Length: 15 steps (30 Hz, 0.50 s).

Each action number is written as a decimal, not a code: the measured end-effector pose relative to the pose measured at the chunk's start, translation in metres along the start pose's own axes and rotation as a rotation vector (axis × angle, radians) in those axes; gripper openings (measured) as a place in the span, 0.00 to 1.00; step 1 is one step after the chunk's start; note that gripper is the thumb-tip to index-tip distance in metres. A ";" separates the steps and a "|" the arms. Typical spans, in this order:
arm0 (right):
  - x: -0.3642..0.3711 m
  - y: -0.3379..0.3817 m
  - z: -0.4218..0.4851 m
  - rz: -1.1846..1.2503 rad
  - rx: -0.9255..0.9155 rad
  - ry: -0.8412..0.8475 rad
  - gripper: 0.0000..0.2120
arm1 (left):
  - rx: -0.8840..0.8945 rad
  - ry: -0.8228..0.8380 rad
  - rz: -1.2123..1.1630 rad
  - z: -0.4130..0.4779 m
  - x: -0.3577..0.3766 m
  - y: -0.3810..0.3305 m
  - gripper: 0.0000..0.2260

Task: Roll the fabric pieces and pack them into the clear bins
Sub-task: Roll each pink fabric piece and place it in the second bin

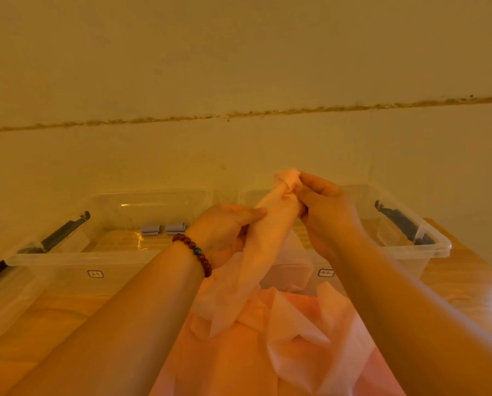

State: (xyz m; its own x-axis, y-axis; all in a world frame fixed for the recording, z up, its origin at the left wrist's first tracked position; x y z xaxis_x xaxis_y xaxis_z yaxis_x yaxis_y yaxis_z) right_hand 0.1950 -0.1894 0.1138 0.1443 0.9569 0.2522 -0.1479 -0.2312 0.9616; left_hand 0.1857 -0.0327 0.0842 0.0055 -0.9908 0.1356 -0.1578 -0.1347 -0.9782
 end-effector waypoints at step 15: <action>-0.009 -0.009 -0.010 -0.056 0.225 -0.003 0.24 | 0.292 -0.060 -0.108 -0.008 0.019 -0.031 0.08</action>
State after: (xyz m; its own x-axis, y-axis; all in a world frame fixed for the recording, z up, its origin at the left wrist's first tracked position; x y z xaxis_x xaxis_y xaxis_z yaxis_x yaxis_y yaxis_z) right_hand 0.1855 -0.1937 0.1019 0.1494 0.9688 0.1979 0.0819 -0.2116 0.9739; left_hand 0.1831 -0.0469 0.1184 0.0661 -0.9686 0.2397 0.1367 -0.2292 -0.9638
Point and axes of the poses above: each hand's wrist, its own z-axis towards the middle knuckle, its own x-axis out of the palm, y = z × x, the point moved 9 cm from there along z, towards the middle knuckle, and after that the axes turned 4 degrees about -y, right-handed, at the moved point
